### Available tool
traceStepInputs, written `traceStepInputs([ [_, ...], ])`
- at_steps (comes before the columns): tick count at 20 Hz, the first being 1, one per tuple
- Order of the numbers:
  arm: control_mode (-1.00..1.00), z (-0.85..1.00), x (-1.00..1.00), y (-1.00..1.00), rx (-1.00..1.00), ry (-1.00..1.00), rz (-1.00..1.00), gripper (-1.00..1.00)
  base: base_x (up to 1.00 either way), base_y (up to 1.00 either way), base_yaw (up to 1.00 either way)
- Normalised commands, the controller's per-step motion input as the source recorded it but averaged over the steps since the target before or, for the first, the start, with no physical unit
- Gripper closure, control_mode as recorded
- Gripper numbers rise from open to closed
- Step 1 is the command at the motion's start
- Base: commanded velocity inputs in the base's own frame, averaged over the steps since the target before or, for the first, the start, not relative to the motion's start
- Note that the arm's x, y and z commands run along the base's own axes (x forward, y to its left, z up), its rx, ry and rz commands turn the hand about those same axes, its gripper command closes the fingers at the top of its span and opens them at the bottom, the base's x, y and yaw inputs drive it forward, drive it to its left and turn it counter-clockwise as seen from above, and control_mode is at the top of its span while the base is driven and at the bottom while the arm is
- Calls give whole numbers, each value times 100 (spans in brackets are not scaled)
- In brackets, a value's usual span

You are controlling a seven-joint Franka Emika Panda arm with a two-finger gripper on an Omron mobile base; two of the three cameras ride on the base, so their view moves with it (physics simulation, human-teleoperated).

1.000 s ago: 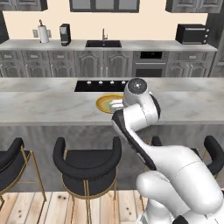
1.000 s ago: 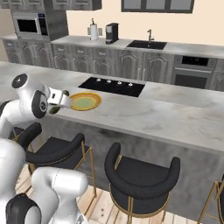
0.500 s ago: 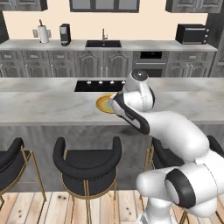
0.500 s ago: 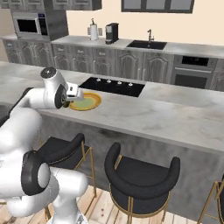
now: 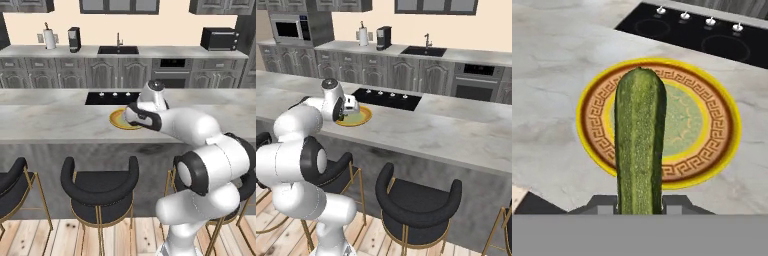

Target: Pick squash from the fridge and place it on the plate on the counter.

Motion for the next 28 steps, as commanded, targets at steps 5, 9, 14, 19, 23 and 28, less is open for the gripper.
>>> traceStepInputs([
  [5,-100,-44,65,0,0,0,10,100,0,0,0],
  [9,-100,-40,53,0,0,0,9,100,0,0,0],
  [14,-100,-36,50,0,0,0,9,100,0,0,0],
  [19,-100,-30,43,0,0,0,8,100,0,0,0],
  [23,-100,-19,39,0,0,0,7,-100,0,0,0],
  [28,-100,4,9,-6,1,0,6,-100,0,0,0],
])
